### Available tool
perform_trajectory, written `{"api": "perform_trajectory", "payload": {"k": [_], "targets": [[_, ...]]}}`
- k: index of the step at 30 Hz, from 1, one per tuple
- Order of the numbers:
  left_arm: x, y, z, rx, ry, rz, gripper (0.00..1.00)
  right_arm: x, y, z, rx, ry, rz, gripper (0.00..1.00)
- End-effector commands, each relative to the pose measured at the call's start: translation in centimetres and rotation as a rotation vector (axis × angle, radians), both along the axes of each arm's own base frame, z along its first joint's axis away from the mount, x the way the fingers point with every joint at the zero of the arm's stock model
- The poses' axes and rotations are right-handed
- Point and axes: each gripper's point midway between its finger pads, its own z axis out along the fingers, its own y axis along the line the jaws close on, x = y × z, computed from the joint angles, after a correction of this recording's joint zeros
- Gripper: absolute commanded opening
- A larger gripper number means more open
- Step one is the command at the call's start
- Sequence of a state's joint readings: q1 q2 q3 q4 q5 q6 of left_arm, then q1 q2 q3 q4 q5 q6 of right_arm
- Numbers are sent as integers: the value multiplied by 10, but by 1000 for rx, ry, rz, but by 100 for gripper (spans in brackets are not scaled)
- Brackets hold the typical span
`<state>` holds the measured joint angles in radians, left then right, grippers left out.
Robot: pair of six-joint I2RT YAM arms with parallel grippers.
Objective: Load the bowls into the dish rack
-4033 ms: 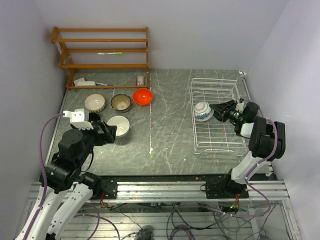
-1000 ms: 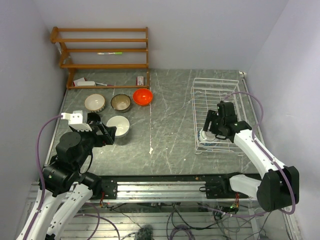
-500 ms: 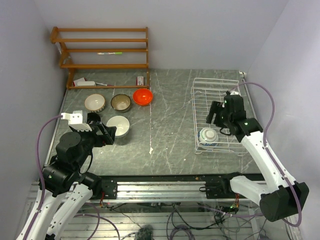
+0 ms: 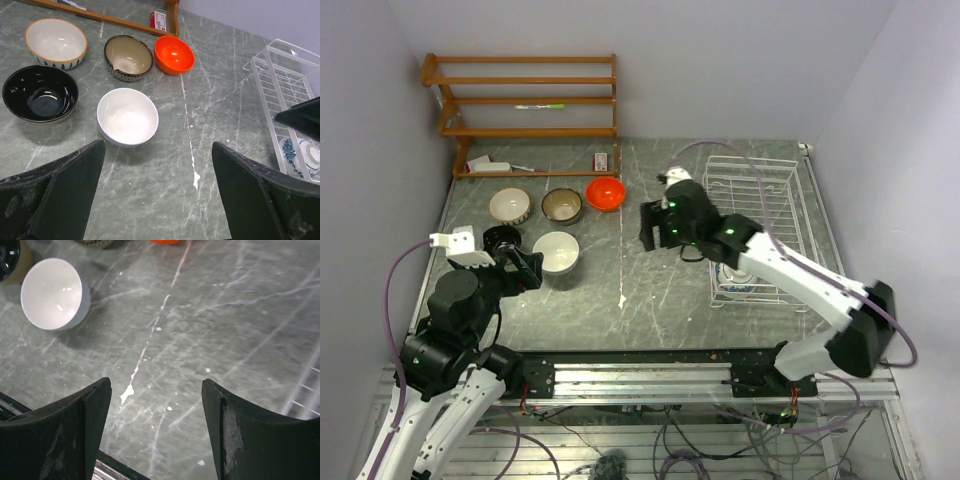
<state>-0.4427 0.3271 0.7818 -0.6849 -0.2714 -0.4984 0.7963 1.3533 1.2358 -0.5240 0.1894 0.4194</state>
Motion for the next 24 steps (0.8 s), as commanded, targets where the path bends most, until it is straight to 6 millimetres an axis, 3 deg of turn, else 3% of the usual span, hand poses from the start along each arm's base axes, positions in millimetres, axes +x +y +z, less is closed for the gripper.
{"api": "perform_trajectory", "payload": {"k": [1, 6, 13, 19, 24], "targets": [[0, 6, 8, -15, -19, 36, 99, 21, 51, -13, 42, -15, 25, 73], [1, 6, 7, -11, -14, 37, 99, 44, 109, -50, 91, 54, 98, 72], [1, 4, 7, -6, -14, 28, 99, 65, 171, -81, 149, 75, 169, 70], [1, 4, 8, -6, -18, 24, 99, 69, 201, -124, 97, 116, 176, 67], [0, 4, 9, -9, -23, 25, 99, 70, 208, -156, 66, 162, 173, 64]]}}
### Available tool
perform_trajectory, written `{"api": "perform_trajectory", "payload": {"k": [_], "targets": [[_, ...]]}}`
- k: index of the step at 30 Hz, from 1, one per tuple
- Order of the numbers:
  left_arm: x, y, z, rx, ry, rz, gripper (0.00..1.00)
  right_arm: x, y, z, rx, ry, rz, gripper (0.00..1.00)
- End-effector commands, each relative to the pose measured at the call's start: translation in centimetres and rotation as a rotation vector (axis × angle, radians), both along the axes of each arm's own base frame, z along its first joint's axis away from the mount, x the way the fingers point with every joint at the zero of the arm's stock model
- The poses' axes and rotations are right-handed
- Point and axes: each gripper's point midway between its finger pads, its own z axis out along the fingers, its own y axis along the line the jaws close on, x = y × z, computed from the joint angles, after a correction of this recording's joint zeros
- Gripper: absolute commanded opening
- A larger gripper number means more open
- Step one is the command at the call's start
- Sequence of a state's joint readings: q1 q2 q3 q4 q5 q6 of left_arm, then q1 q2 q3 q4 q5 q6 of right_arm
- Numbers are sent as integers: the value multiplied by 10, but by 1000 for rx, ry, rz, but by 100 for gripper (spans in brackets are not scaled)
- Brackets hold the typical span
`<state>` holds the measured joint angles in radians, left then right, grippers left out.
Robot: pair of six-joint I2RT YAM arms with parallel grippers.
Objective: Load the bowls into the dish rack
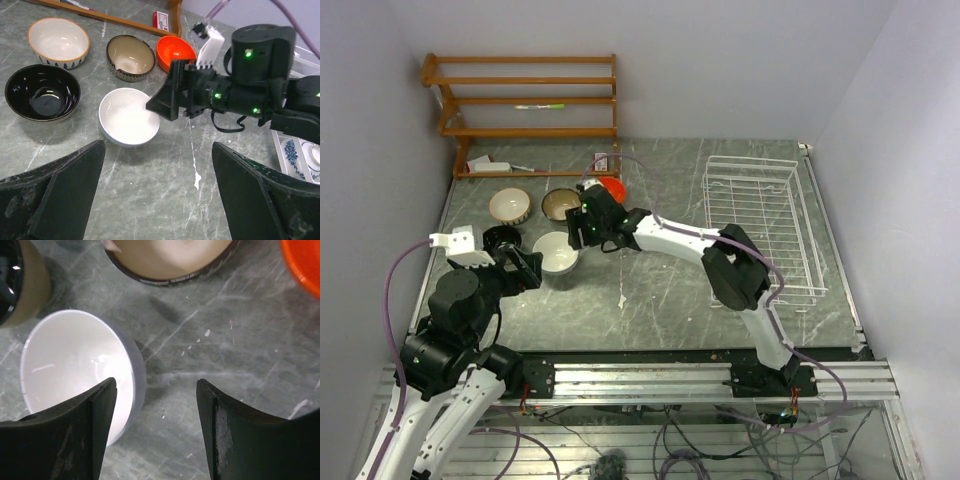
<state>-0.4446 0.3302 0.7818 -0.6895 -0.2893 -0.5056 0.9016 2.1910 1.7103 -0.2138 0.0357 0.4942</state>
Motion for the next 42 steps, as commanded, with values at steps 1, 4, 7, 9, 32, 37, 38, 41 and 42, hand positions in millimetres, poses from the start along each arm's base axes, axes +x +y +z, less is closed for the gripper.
{"api": "perform_trajectory", "payload": {"k": [1, 4, 7, 9, 32, 37, 38, 41, 42], "targets": [[-1, 2, 10, -10, -31, 8, 99, 0, 7, -18, -4, 24, -3, 63], [-1, 2, 11, -10, -32, 5, 99, -2, 8, -29, -11, 34, 2, 60], [-1, 2, 10, -7, -30, 5, 99, -1, 6, -37, -46, 33, -11, 47], [-1, 1, 10, -7, -30, 4, 99, 1, 4, -39, -66, 21, -27, 38], [-2, 2, 11, -9, -37, 3, 99, 1, -164, 25, -167, -87, -372, 0], [-2, 3, 12, -12, -39, 7, 99, 3, -203, 14, -192, -55, -427, 0], [-2, 3, 12, -12, -39, 8, 99, 4, -208, 11, -190, -46, -431, 0], [-3, 3, 12, -13, -39, 10, 99, 5, -219, 1, -195, -28, -447, 0], [-2, 3, 12, -13, -38, 12, 99, 5, -222, -3, -198, -21, -451, 0]]}}
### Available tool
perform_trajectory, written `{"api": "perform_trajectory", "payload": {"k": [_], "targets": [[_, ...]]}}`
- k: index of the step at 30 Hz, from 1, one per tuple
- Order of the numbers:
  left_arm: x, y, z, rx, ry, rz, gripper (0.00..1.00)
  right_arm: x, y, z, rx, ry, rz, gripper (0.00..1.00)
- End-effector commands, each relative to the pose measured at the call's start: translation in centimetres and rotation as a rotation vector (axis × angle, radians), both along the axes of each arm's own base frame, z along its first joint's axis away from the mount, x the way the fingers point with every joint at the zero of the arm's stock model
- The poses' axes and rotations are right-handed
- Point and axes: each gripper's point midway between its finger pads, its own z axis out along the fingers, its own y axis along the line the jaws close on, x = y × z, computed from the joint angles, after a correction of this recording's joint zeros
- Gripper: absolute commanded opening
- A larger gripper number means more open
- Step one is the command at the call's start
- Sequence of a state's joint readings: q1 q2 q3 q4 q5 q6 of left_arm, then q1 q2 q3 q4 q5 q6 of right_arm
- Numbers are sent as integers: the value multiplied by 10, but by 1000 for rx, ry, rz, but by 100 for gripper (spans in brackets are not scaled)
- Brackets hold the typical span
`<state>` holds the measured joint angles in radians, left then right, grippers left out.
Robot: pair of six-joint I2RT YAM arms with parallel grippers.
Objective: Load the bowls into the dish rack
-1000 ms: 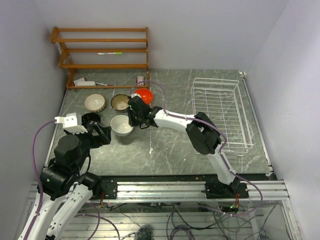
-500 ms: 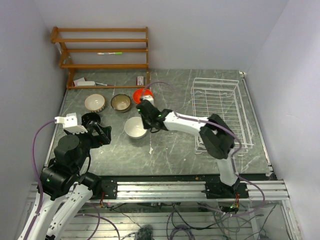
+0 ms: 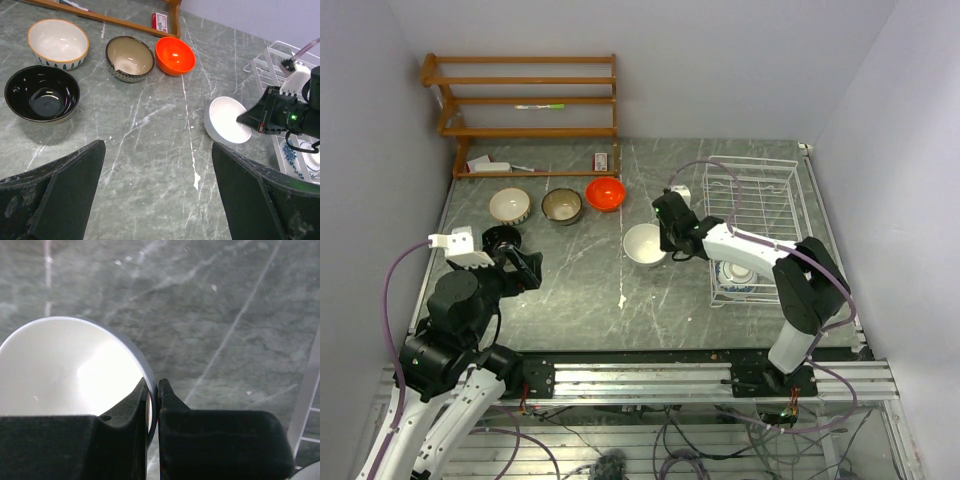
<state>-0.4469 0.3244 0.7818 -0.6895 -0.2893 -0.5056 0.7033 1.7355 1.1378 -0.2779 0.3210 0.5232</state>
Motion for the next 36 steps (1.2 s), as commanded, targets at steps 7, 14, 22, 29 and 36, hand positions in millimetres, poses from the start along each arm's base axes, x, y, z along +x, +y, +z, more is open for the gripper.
{"api": "perform_trajectory", "payload": {"k": [7, 14, 22, 29, 36], "targets": [[0, 3, 9, -7, -24, 17, 99, 6, -10, -7, 53, -4, -42, 0], [-1, 4, 9, -6, -24, 19, 99, 1, -15, -11, 32, 8, -41, 15], [-1, 4, 9, -9, -24, 19, 99, -2, -18, 4, 23, -20, -29, 46], [0, 3, 8, -5, -20, 17, 99, -25, 7, 40, -88, -131, 77, 50], [0, 3, 8, -5, -20, 19, 99, -53, 62, 29, -27, -63, 327, 50]]}}
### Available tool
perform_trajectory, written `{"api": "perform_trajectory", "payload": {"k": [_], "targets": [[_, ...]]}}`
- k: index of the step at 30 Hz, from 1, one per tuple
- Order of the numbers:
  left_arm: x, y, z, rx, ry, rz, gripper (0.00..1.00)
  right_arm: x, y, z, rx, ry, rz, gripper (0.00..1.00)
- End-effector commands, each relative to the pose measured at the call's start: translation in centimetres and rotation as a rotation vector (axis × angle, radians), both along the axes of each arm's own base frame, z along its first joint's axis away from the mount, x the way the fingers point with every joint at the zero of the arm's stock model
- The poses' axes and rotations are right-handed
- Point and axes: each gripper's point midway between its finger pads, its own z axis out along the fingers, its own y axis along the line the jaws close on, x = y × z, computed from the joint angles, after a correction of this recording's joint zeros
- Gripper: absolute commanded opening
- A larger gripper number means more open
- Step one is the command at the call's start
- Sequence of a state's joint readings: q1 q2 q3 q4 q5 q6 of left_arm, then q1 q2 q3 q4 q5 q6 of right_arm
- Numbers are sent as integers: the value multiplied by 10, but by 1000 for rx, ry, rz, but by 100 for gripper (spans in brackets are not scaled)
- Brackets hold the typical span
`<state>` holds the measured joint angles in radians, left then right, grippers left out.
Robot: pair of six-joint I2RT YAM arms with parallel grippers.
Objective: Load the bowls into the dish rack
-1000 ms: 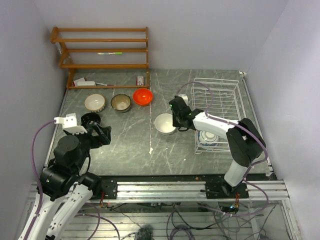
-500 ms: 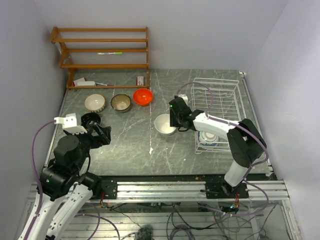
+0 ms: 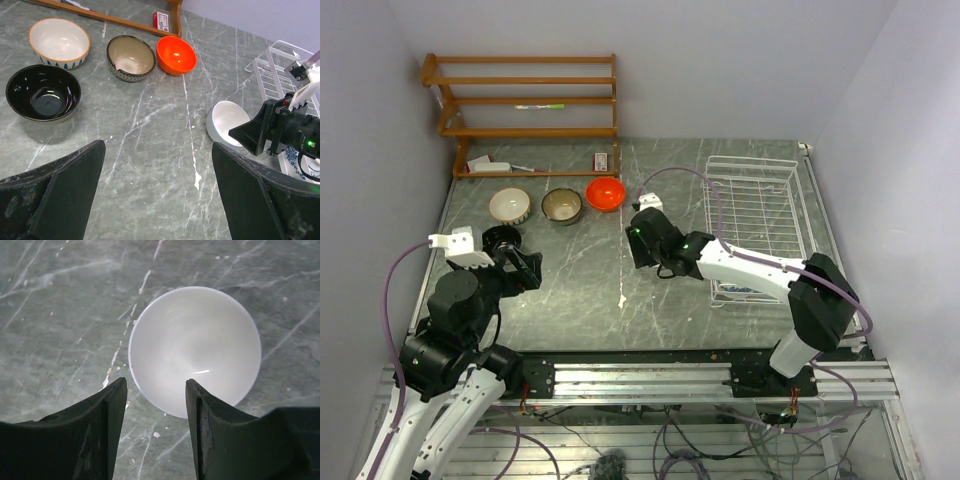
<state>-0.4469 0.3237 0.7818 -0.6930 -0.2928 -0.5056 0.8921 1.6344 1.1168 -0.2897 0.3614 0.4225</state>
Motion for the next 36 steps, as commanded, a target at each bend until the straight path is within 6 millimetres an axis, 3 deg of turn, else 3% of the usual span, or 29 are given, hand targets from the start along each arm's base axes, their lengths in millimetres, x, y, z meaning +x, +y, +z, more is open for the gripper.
{"api": "perform_trajectory", "payload": {"k": [1, 13, 15, 18, 22, 25, 28, 32, 36], "targets": [[0, 3, 9, -8, -23, 16, 99, -4, 17, -7, 9, 39, 107, 50], [0, 2, 9, -7, -25, 12, 99, -5, 34, -41, -11, 98, 178, 43], [0, 2, 9, -7, -27, 12, 99, -3, 32, -43, -18, 94, 167, 37], [-1, 2, 11, -10, -30, 11, 99, 0, 30, -41, -21, 82, 147, 10], [-1, 3, 11, -10, -32, 11, 99, 2, 33, -35, -3, 71, 145, 0], [-2, 3, 11, -13, -36, 12, 99, 3, 42, -19, 57, 62, 165, 0], [-2, 3, 11, -14, -37, 13, 99, 5, 51, 11, 179, 48, 208, 0], [-2, 3, 12, -15, -38, 11, 99, 9, 50, 76, 420, 2, 287, 0], [-2, 3, 12, -15, -39, 11, 99, 12, 35, 128, 577, -24, 373, 0]]}}
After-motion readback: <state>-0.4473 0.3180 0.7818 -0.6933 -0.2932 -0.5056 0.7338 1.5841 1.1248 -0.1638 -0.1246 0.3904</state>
